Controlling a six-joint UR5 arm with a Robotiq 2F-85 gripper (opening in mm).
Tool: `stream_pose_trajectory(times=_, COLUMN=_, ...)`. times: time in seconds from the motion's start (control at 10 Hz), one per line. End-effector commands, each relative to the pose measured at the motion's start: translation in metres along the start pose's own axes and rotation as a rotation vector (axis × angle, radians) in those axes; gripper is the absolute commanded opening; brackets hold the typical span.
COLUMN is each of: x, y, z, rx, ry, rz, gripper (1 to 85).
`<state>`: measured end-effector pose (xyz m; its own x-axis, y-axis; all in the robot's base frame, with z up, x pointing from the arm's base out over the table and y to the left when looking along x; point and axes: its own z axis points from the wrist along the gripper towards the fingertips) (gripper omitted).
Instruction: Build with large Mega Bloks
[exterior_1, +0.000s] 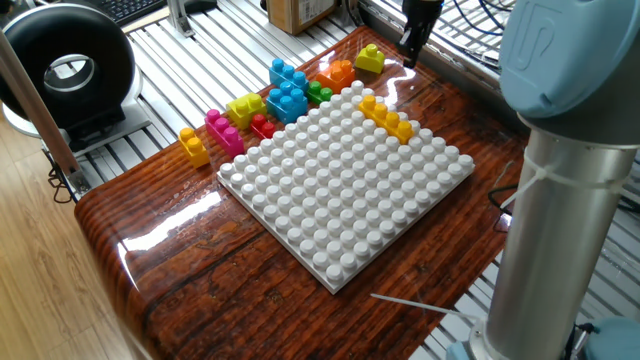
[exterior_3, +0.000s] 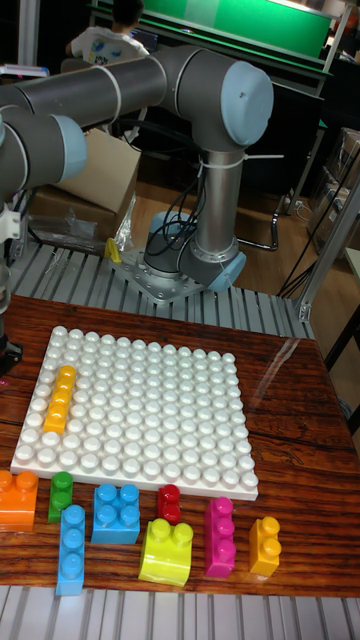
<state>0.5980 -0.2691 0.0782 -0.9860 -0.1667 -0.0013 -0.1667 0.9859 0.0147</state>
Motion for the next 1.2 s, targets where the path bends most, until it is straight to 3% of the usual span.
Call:
stream_pose_trajectory(times=0.0, x=-0.003, y=-0.006, z=-0.001, rx=0.016, ry=-0.013, rz=0.048, gripper=1.0)
stream_pose_trajectory(times=0.5, x=-0.017, y=-0.017, z=-0.002, rx=0.057, ry=-0.067, rz=0.077, gripper=1.0)
stream_pose_trajectory(times=0.7, x=-0.01, y=-0.023, z=-0.002, rx=0.083, ry=-0.04, rz=0.008, gripper=1.7)
stream_pose_trajectory(times=0.8, x=-0.007, y=-0.026, z=-0.002, rx=0.094, ry=-0.022, rz=-0.085, gripper=21.7)
stream_pose_trajectory(times=0.9, x=-0.005, y=-0.028, z=-0.002, rx=0.103, ry=-0.013, rz=-0.14, gripper=35.0)
stream_pose_trajectory(times=1.0, x=-0.016, y=-0.029, z=-0.003, rx=0.075, ry=-0.023, rz=-0.166, gripper=42.0)
stream_pose_trajectory(times=1.1, x=-0.019, y=-0.031, z=-0.004, rx=0.071, ry=-0.02, rz=-0.18, gripper=47.7)
